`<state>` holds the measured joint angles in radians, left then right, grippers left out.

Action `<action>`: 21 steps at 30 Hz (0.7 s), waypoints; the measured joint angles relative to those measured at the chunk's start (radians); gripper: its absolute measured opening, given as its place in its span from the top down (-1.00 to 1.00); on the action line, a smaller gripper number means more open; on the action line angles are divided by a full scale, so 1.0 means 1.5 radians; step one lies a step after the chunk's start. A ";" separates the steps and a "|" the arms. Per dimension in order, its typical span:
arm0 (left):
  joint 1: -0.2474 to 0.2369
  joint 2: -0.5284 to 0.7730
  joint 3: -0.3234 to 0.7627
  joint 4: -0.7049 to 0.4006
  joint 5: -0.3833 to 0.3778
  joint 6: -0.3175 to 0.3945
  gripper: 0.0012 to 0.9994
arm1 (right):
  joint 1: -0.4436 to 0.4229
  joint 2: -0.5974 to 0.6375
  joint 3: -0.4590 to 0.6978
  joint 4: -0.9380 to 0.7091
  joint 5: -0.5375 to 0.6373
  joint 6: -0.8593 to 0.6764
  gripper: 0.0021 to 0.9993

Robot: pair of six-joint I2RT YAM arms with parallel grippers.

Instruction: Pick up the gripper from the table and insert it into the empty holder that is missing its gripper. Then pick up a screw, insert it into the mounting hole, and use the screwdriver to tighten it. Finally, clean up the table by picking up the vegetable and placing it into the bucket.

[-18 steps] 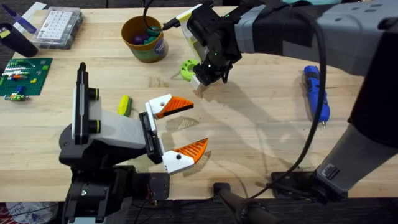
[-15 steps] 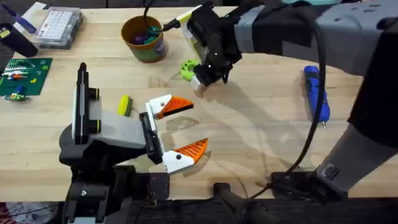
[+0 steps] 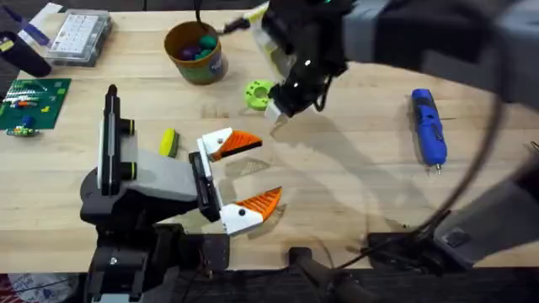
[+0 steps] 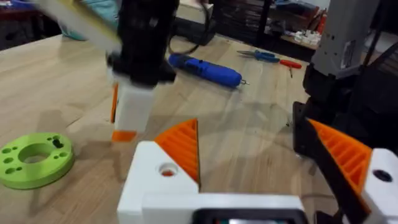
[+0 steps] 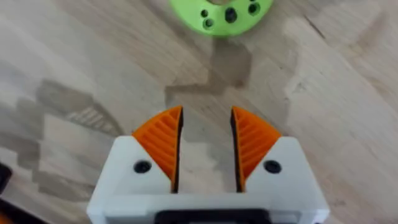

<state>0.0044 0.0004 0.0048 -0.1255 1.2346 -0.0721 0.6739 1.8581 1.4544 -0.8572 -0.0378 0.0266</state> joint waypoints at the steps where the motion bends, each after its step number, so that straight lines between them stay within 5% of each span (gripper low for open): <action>1: 0.000 0.000 0.000 0.000 0.000 0.000 -0.97 | 0.000 -0.019 0.000 -0.009 -0.002 -0.001 0.14; 14: 0.000 0.000 0.000 0.000 0.000 0.000 -0.97 | 0.000 -0.244 -0.015 -0.078 -0.008 -0.003 0.14; 21: 0.000 0.000 0.000 0.000 0.000 0.000 -0.97 | 0.000 -0.419 -0.170 0.025 -0.008 -0.003 0.14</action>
<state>0.0044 0.0006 0.0048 -0.1255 1.2345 -0.0723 0.6739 1.2289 1.2000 -0.8190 -0.0494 0.0219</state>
